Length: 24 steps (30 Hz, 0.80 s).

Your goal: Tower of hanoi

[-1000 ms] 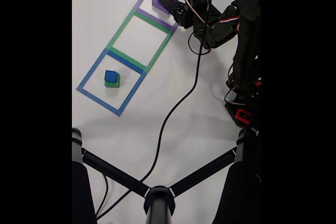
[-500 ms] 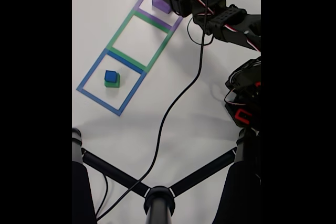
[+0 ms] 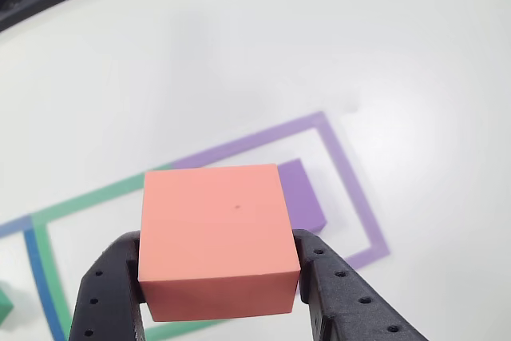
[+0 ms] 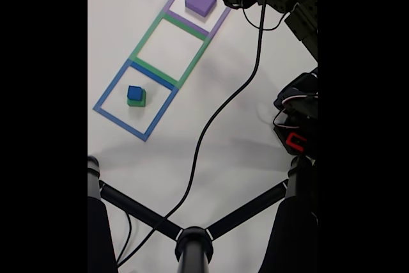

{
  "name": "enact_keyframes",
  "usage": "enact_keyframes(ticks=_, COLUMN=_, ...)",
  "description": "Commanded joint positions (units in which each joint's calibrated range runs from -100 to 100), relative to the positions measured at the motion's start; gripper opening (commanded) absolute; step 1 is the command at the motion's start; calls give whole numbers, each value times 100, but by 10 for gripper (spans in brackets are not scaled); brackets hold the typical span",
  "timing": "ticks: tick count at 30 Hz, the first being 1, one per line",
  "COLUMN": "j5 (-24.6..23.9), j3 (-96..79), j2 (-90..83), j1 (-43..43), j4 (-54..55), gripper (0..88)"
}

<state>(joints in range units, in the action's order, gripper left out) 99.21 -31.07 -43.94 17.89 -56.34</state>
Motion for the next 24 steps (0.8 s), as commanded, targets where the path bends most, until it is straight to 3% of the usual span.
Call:
enact_keyframes(ticks=1, j5=79, j3=1694, j2=-293, j1=-313, j4=-1687, gripper=95)
enact_keyframes(ticks=6, j5=79, j3=2966, j2=-277, j1=-672, j4=-2933, gripper=95)
enact_keyframes(ticks=12, j5=79, j3=3557, j2=-365, j1=-1076, j4=-3565, gripper=95)
enact_keyframes(ticks=19, j5=79, j3=3112, j2=-526, j1=-1289, j4=-3411, gripper=95)
enact_keyframes(ticks=24, j5=79, j3=1530, j2=-886, j1=-1274, j4=-2326, gripper=93)
